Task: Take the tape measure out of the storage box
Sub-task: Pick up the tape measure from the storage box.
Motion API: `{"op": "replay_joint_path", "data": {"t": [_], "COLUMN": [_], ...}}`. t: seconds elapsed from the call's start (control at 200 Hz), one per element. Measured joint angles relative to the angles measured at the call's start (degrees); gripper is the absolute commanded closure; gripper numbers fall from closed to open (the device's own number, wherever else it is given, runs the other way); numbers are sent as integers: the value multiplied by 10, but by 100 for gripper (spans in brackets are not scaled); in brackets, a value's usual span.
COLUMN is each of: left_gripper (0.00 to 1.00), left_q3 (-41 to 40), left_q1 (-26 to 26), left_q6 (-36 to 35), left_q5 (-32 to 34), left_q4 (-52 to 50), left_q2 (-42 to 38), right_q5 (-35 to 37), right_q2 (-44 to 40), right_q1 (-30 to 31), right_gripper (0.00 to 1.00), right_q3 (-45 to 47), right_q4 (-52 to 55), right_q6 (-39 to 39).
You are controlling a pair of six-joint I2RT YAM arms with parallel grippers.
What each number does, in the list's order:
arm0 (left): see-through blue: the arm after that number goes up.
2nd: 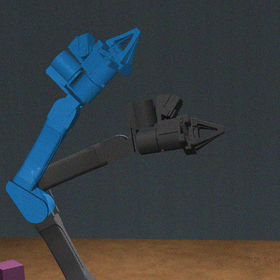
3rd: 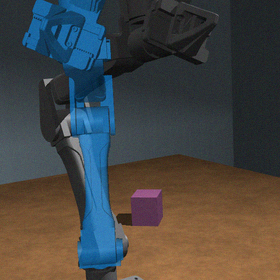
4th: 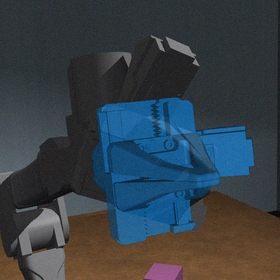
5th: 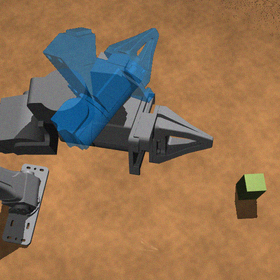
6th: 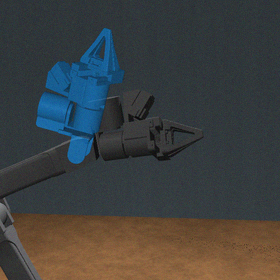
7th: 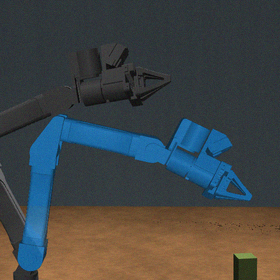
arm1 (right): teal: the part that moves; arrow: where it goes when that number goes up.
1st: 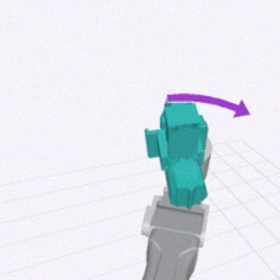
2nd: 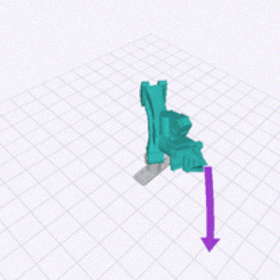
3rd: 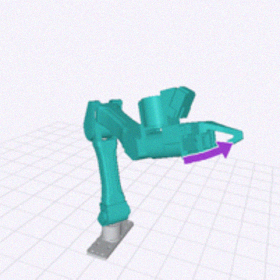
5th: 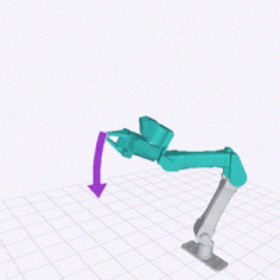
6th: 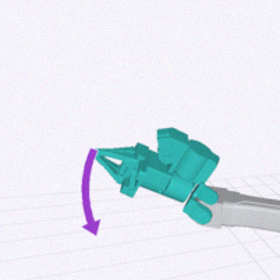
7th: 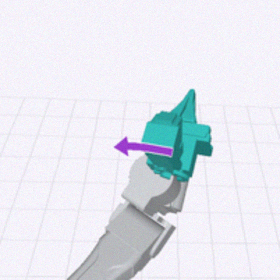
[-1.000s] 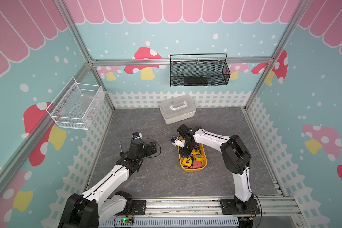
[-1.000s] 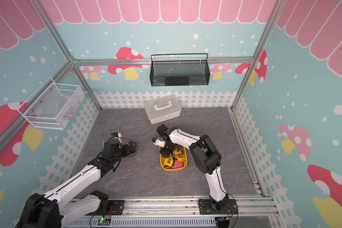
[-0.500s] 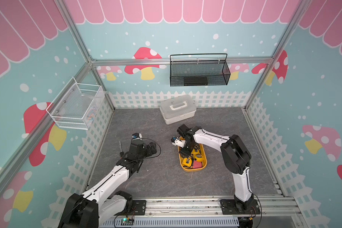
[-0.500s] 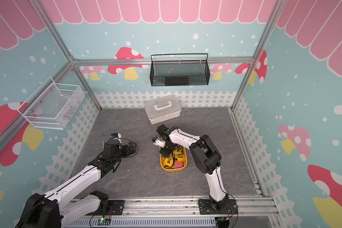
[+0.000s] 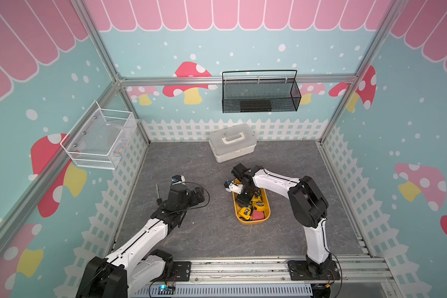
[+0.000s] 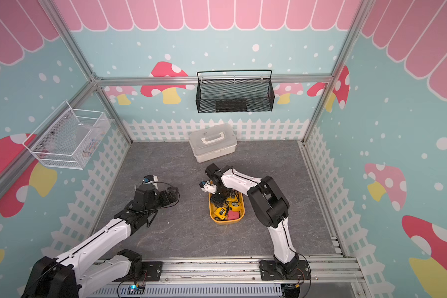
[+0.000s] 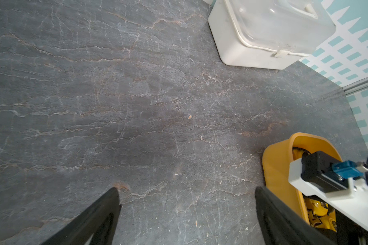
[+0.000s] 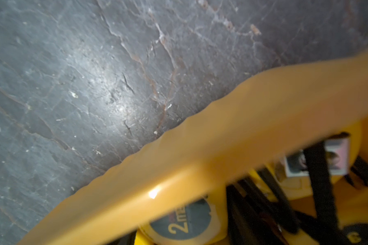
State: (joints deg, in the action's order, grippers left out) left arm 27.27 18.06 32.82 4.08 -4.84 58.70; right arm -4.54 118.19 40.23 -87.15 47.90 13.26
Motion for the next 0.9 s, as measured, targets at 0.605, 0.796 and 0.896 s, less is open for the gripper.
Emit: {"op": "replay_joint_path", "data": {"t": [0.605, 0.796, 0.896], "left_gripper": [1, 1, 1], "left_q3": [0, 0, 0], "left_q1": [0, 0, 0], "left_q6": [2, 2, 2], "left_q5": [0, -3, -5], "left_q4": [0, 0, 0], "left_q2": [-8, -7, -5], "right_q5": [-20, -29, -29], "right_q2": [-43, -68, -84], "right_q1": [0, -3, -10], "right_gripper": [45, 44, 45], "right_q3": [-1, -14, -29], "right_q4": [6, 9, 17], "right_q6": [-9, -15, -16]}}
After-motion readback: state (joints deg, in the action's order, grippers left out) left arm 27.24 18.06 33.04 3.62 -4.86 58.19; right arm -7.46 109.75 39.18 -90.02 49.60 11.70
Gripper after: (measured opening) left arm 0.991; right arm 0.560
